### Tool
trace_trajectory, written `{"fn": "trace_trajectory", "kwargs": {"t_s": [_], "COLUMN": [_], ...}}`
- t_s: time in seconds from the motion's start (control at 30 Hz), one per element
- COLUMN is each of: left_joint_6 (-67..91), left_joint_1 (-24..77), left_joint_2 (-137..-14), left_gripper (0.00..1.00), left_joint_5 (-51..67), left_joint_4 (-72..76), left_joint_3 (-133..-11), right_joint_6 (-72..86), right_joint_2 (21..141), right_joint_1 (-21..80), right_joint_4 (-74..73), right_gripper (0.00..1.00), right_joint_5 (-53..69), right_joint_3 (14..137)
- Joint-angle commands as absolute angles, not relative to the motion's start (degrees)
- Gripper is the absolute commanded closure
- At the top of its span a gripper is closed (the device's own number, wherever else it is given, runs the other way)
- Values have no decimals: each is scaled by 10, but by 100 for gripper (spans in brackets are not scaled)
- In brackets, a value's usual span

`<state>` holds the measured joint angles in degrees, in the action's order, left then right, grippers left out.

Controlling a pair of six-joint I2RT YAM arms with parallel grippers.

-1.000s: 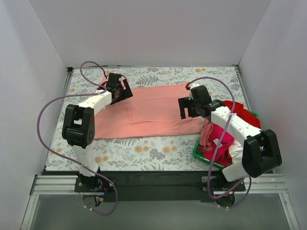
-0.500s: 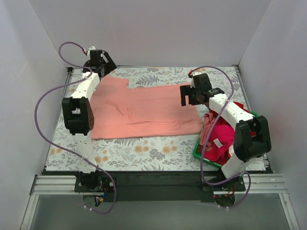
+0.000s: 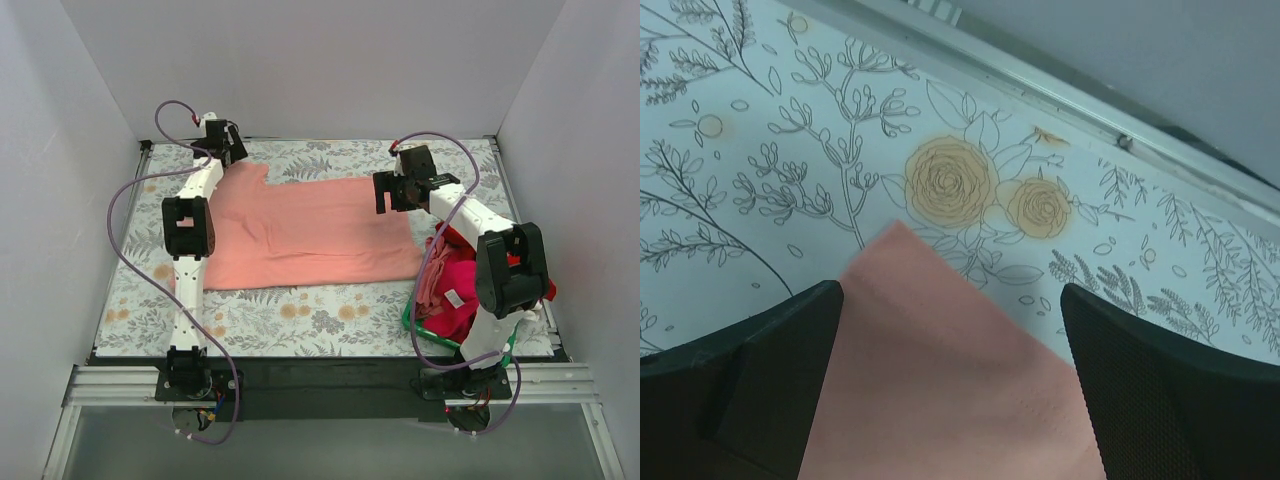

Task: Fold and stack the t-shirts
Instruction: Fold the tshirt

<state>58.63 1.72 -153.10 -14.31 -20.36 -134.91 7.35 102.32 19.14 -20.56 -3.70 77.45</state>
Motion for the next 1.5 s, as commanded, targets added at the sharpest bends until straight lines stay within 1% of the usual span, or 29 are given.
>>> {"fn": "trace_trajectory", "kwargs": {"t_s": [0.0, 0.23, 0.4, 0.47, 0.53, 0.6, 0.63, 0.8, 0.83, 0.93, 0.97, 1.07, 1.1, 1.17, 1.2, 1.3, 1.47], "left_joint_6": [562, 552, 538, 526, 497, 484, 480, 466, 467, 463, 462, 462, 462, 457, 454, 452, 452], "left_joint_1": [12, 11, 11, 11, 11, 11, 11, 11, 11, 11, 11, 11, 11, 11, 11, 12, 15], "left_joint_2": [-1525, -1563, -1578, -1584, -1585, -1581, -1580, -1582, -1581, -1582, -1583, -1577, -1572, -1564, -1562, -1548, -1513], "left_gripper": [10, 11, 22, 23, 24, 29, 34, 46, 51, 57, 65, 75, 82, 90, 100, 100, 100], "left_joint_5": [-181, -163, -172, -172, -140, -126, -124, -119, -120, -123, -131, -132, -127, -120, -111, -106, -101], "left_joint_4": [-165, -157, -156, -161, -188, -203, -212, -248, -250, -261, -264, -270, -268, -268, -267, -258, -229], "left_joint_3": [-1395, -1412, -1419, -1425, -1426, -1419, -1416, -1408, -1405, -1397, -1396, -1383, -1379, -1371, -1369, -1357, -1318], "right_joint_6": [52, 43, 44, 44, 45, 47, 48, 55, 57, 59, 60, 61, 61, 62, 64, 70, 100], "right_joint_2": [1023, 1031, 1040, 1041, 1041, 1042, 1042, 1042, 1039, 1038, 1038, 1036, 1037, 1038, 1040, 1053, 1113], "right_joint_1": [191, 190, 190, 191, 191, 190, 190, 190, 191, 190, 190, 190, 191, 190, 190, 189, 179], "right_joint_4": [-205, -208, -208, -208, -209, -209, -209, -209, -208, -208, -208, -207, -208, -208, -208, -209, -211], "right_gripper": [2, 2, 2, 2, 2, 2, 2, 2, 2, 2, 2, 2, 2, 2, 2, 2, 2], "right_joint_5": [-45, -55, -50, -50, -51, -50, -47, -40, -40, -40, -40, -43, -44, -46, -47, -54, -65], "right_joint_3": [795, 784, 787, 787, 784, 782, 782, 778, 777, 775, 775, 778, 780, 785, 794, 812, 898]}}
